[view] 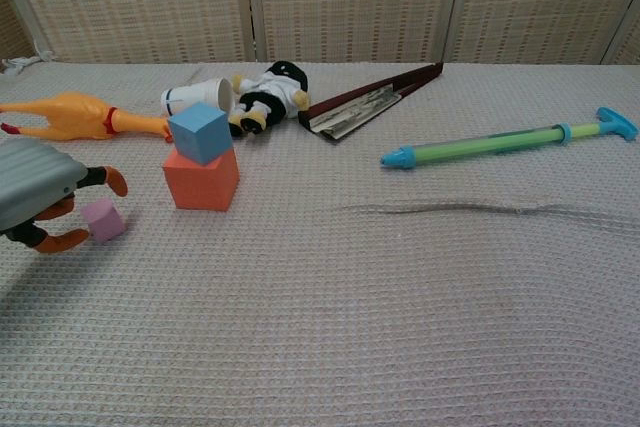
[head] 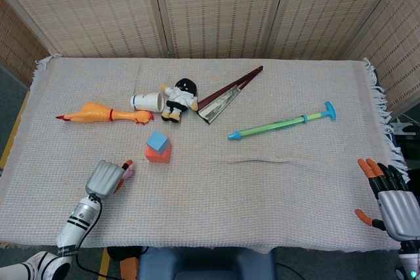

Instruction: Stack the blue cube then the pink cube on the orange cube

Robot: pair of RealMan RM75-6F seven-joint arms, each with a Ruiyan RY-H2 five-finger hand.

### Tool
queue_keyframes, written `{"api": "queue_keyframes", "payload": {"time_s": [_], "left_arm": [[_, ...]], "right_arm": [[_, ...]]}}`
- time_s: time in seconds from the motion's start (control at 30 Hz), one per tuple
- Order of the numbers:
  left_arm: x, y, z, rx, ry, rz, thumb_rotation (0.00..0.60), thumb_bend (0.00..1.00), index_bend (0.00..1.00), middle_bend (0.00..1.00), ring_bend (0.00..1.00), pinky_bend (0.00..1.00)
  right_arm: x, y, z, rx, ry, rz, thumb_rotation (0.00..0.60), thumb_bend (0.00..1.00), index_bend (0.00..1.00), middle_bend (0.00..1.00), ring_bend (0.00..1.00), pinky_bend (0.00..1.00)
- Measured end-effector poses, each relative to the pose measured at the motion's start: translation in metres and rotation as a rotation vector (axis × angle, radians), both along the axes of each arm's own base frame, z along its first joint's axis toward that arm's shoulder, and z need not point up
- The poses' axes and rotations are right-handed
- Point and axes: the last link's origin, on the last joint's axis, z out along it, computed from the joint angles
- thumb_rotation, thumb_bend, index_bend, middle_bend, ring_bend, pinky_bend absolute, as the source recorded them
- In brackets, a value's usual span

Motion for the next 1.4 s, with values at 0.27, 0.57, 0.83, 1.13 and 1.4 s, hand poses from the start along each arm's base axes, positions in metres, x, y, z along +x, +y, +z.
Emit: {"api": "queue_keyframes", "payload": {"time_s": [0.27,0.57,0.83,1.13,1.4], "left_arm": [[-0.003,0.003,-0.005,-0.01,-0.041,-0.011,0.6,0.35,0.3,1.0,1.0,1.0],[-0.007,0.008,-0.01,-0.007,-0.034,-0.022,0.6,0.35,0.35,1.0,1.0,1.0],[-0.01,0.009,-0.007,0.007,-0.027,-0.02,0.6,0.34,0.39,1.0,1.0,1.0],[-0.012,0.009,-0.004,0.017,-0.023,-0.017,0.6,0.35,0.47,1.0,1.0,1.0],[-0.012,0.007,-0.002,0.025,-0.013,-0.03,0.6,0.35,0.51,1.0,1.0,1.0]], "right_arm": [[0.0,0.0,-0.001,0.011,0.002,-0.007,0.6,0.06,0.0,0.0,0.0,0.0],[0.0,0.001,-0.001,0.018,0.002,-0.013,0.6,0.06,0.0,0.0,0.0,0.0],[0.0,0.001,-0.002,0.025,0.002,-0.015,0.6,0.06,0.0,0.0,0.0,0.0],[0.001,0.001,-0.002,0.03,0.002,-0.012,0.6,0.06,0.0,0.0,0.0,0.0],[0.001,0.001,-0.003,0.031,0.002,-0.01,0.6,0.06,0.0,0.0,0.0,0.0]]}}
